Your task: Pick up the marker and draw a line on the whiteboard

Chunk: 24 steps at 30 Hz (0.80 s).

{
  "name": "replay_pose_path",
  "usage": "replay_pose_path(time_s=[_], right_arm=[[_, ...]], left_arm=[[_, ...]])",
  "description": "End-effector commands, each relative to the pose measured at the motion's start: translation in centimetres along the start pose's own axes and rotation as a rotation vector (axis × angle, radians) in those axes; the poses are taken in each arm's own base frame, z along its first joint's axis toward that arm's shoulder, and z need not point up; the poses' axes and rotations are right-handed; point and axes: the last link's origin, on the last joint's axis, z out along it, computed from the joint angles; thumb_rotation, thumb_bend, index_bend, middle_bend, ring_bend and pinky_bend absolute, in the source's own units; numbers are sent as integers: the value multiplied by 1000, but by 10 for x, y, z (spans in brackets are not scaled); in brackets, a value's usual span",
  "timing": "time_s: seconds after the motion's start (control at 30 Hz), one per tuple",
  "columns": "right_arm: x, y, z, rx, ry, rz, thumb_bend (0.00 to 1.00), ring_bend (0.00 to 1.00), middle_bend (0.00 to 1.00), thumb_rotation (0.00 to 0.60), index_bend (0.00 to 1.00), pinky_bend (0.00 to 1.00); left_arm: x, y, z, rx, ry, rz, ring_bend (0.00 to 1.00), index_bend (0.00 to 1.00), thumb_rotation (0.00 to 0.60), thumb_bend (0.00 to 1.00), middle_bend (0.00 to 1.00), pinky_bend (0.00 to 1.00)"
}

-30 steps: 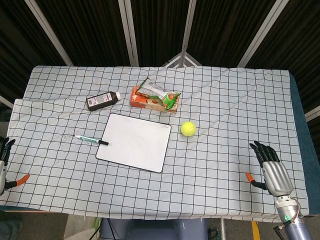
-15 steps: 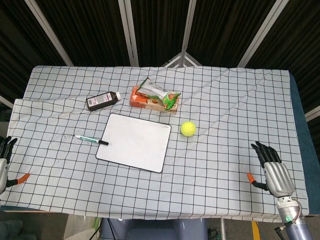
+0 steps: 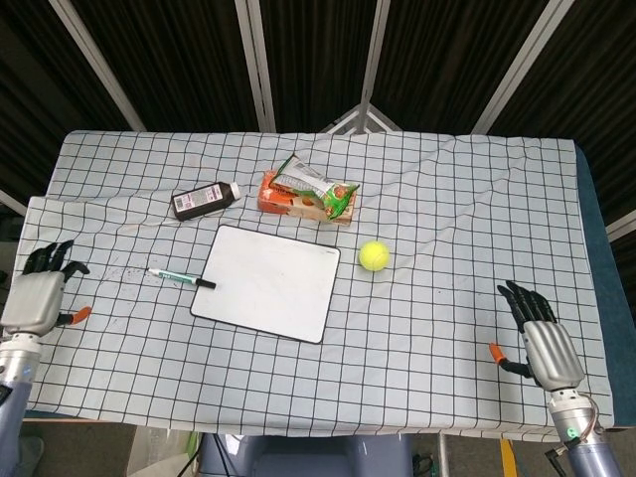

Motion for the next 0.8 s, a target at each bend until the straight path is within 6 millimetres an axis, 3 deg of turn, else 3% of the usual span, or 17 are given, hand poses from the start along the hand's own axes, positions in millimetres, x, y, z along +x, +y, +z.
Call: replay_pose_path(time_s=[0.03, 0.4, 0.8], right_arm=[[0, 1, 0, -4, -1, 8, 326, 0, 0, 600, 0, 0], [1, 1, 1, -5, -11, 32, 327, 0, 0, 600, 0, 0], [2, 3, 2, -8, -19, 49, 326, 0, 0, 600, 0, 0]], left_arm=[[-11, 24, 33, -41, -40, 42, 0, 423, 600, 326, 83, 54], [-38, 79, 81, -107, -86, 96, 0, 456, 600, 368, 91, 53], [-63, 120, 101, -158, -126, 137, 0, 472, 600, 400, 93, 54]])
